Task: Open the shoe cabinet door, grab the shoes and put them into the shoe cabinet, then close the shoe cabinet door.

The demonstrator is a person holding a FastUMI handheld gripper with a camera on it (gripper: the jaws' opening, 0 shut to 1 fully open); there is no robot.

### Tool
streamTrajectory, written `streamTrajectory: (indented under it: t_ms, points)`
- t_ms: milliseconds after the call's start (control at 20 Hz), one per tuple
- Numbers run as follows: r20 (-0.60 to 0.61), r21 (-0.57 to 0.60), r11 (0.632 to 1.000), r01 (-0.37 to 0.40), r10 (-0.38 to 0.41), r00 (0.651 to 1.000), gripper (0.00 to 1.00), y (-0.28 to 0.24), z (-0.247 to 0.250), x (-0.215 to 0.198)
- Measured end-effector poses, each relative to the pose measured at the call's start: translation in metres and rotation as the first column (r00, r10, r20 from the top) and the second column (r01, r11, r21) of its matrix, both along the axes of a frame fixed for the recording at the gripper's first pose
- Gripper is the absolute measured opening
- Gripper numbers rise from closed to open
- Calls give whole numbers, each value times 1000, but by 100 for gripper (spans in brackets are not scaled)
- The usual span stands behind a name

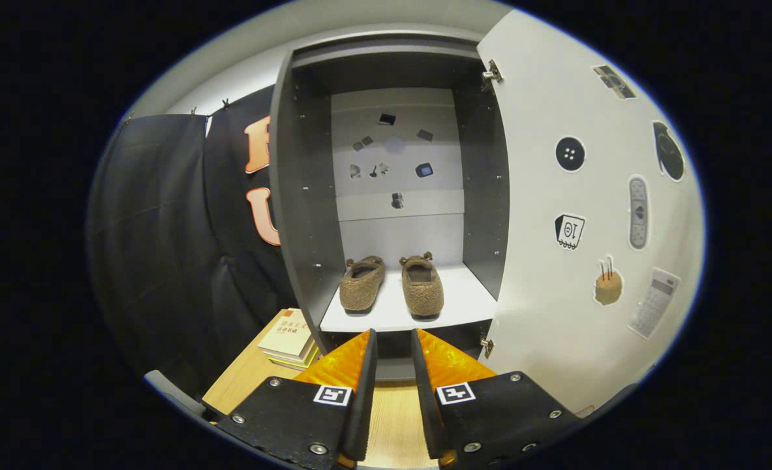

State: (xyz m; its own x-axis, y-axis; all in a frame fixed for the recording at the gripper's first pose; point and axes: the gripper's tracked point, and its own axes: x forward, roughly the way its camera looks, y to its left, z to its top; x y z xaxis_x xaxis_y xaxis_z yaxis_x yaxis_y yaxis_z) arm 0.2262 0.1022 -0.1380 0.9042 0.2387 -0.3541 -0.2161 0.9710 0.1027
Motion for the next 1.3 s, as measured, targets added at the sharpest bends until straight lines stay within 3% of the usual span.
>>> streamTrajectory:
  t_ms: [250, 700, 1100, 1300]
  points:
    - [50, -13, 994, -109, 109, 993, 34, -20, 23, -51]
    - [126, 73, 965, -250, 240, 963, 58, -103, 70, -141]
    - [160, 95, 981, -167, 151, 976, 74, -208, 73, -157]
    - [158, 101, 991, -87, 71, 985, 75, -253, 66, -142]
